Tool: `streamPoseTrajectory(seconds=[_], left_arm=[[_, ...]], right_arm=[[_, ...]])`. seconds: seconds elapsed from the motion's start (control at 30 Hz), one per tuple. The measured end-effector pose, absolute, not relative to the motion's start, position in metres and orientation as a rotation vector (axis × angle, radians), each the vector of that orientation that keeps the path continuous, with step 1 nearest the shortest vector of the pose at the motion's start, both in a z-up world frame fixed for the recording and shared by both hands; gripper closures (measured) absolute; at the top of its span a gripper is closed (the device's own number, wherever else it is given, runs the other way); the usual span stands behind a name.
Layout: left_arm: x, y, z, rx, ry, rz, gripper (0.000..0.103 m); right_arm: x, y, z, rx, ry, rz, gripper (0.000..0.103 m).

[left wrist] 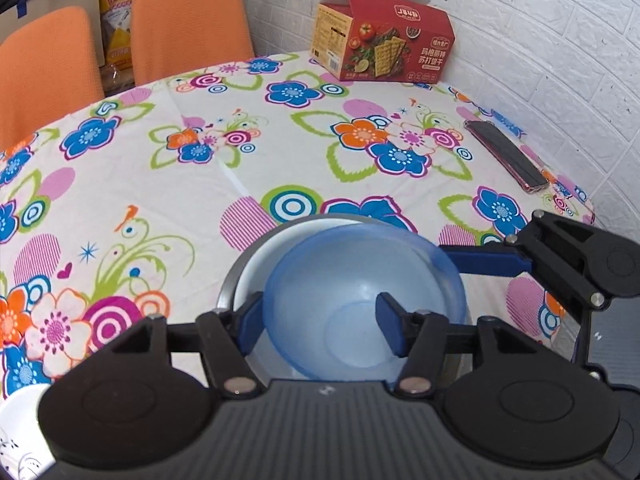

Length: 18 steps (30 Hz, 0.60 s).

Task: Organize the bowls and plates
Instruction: 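Carry the blue bowl with the left tool and lower it into the white bowl, then open the left tool and move it to the steel bowl rim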

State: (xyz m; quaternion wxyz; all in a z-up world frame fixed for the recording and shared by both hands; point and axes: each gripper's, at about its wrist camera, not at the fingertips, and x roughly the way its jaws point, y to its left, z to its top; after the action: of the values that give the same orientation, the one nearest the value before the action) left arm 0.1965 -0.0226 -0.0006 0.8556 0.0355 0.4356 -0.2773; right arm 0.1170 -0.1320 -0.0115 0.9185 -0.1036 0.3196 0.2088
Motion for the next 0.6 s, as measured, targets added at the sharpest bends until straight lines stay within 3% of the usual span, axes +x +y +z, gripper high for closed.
streamPoseTrajectory(seconds=[0.3, 0.6], left_arm=[[0.182, -0.002, 0.012, 0.011, 0.941, -0.603, 0.040], [0.156, 0.015, 0.034, -0.098, 0.848, -0.528, 0.039]], right_arm=[[0.074, -0.168, -0.013, -0.089, 0.642, 0.392, 0.024], [0.053, -0.180, 0.002, 0.030, 0.548, 0.332, 0.024]])
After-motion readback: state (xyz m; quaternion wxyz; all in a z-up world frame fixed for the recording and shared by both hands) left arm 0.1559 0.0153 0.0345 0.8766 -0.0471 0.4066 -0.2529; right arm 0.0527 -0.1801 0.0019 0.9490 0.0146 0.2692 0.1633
